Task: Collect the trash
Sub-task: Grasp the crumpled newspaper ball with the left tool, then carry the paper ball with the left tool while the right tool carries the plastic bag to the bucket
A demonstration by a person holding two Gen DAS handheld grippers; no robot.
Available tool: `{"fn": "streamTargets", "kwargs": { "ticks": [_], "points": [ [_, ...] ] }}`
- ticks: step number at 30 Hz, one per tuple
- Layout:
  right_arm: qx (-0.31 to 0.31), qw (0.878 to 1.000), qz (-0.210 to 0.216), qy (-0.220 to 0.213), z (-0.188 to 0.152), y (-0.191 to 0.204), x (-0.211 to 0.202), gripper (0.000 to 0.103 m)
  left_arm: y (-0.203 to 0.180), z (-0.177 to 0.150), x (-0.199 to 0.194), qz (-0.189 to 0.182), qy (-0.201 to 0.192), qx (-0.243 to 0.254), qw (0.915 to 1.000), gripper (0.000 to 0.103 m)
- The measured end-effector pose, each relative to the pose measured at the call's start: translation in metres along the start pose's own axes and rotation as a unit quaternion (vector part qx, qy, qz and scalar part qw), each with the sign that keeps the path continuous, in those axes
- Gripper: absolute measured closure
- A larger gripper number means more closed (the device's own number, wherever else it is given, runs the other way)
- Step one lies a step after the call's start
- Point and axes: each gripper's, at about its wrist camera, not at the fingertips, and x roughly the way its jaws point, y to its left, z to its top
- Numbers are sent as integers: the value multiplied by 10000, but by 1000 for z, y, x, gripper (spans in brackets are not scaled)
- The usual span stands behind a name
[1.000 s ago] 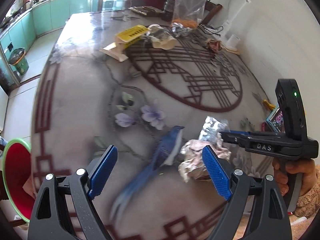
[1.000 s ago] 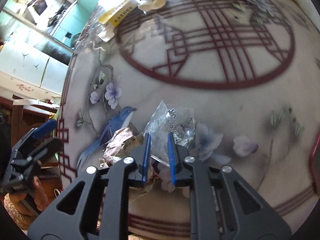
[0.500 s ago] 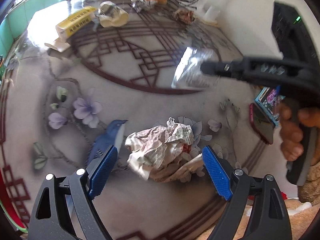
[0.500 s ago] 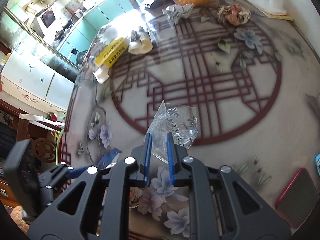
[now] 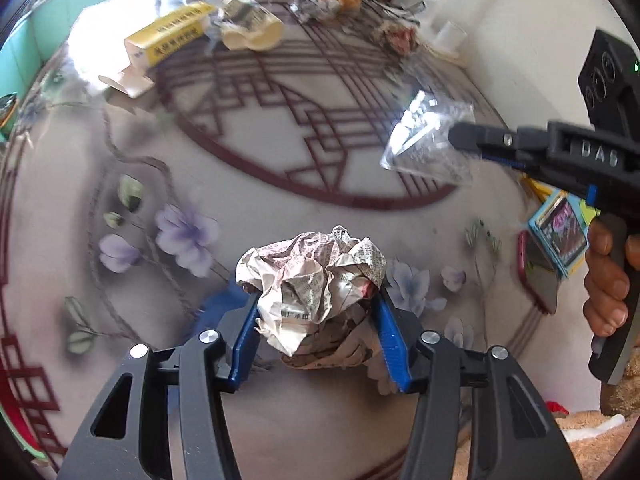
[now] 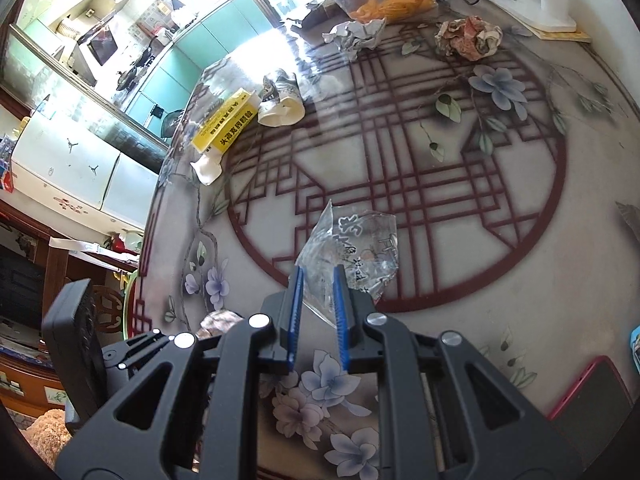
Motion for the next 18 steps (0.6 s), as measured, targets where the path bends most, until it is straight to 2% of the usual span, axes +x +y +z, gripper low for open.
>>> {"fn": "streamTargets", "kwargs": {
  "ticks": [8, 18],
  "points": [
    [-78, 9999, 57, 46, 4, 11, 7, 88, 9, 9, -27, 248, -432, 21, 9988, 57],
    [-201, 9997, 73, 84, 3, 30, 13, 88, 31, 11, -57, 367, -797, -183, 9960, 56]
  ]
}}
